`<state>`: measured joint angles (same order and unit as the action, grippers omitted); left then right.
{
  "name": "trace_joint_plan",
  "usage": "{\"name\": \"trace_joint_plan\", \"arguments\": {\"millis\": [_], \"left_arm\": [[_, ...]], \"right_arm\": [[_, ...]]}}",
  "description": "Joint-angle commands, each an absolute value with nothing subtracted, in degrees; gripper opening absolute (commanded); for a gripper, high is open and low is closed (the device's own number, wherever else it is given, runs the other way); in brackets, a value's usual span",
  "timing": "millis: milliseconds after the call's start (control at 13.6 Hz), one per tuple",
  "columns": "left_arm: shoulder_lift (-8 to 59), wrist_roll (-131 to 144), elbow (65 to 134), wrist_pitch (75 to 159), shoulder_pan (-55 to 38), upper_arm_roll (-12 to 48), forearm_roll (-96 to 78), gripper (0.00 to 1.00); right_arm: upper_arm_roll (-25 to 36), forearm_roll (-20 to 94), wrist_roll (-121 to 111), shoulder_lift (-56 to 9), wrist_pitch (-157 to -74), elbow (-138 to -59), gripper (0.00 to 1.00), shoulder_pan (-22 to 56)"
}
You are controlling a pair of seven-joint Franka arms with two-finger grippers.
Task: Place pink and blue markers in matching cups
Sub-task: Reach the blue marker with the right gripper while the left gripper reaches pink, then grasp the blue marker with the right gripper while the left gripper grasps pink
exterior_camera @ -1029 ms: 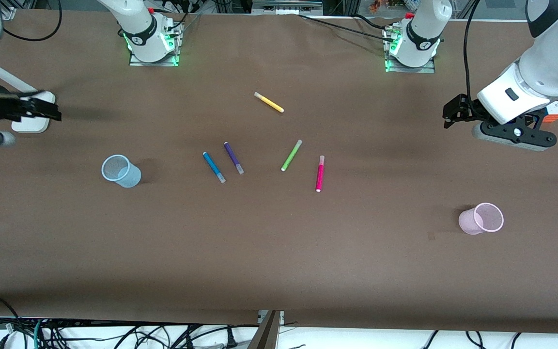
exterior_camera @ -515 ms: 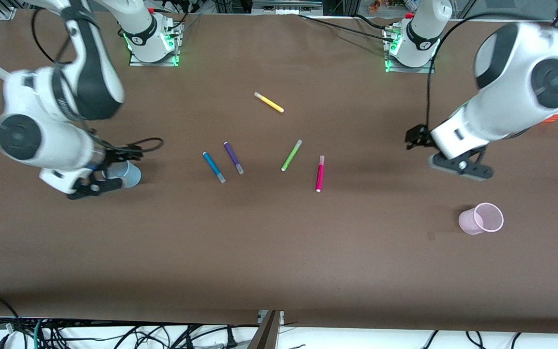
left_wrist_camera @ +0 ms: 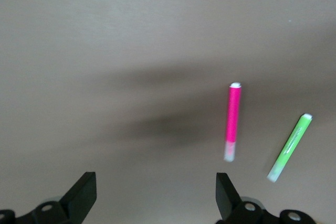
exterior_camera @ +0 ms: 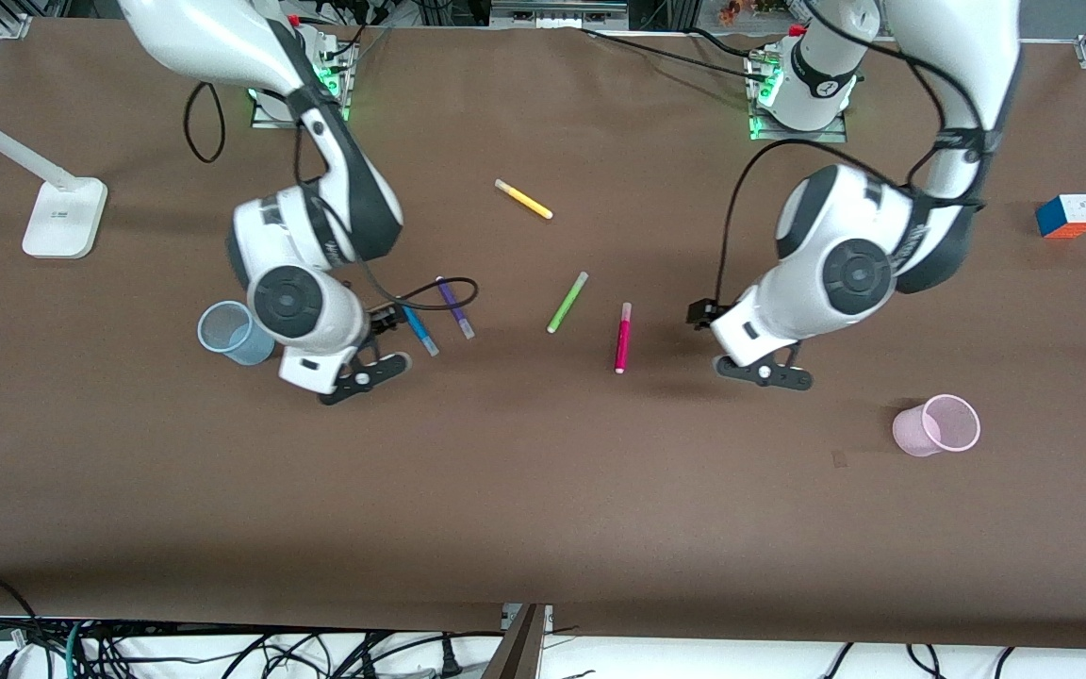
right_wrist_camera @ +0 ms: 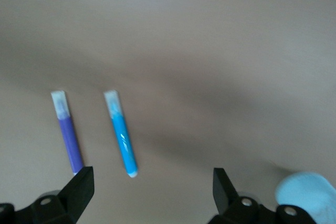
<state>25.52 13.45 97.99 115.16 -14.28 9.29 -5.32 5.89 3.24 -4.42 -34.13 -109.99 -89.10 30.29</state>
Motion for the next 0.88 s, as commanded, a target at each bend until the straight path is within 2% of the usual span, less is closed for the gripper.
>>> {"name": "trace_joint_plan", "arguments": {"millis": [0,294,735,809], "left_arm": [[29.3,18.8,96.9,119.4,-18.4,8.8,-5.9,1.0],[34.6,21.5,96.7,126.9,-21.9,8.8,-6.2,1.0],[38.7,22.5,97.3,132.6,-24.5,8.7,-5.3,1.0],[38.8,22.5,97.4,133.0,-24.6,8.7,-5.0,0.94]], "right_arm": [[6.4,4.4,-4.3,-38.5,-113.5,-88.1,1.0,32.8],[6.5,4.5,-4.3,-41.7,-115.8,-88.8,1.0,33.8],[6.5,4.4,-4.3,-43.2,-118.6,-89.7,1.0,34.3],[6.5,4.4,-4.3,-43.4,-119.3,-89.7,1.0,34.3]]}}
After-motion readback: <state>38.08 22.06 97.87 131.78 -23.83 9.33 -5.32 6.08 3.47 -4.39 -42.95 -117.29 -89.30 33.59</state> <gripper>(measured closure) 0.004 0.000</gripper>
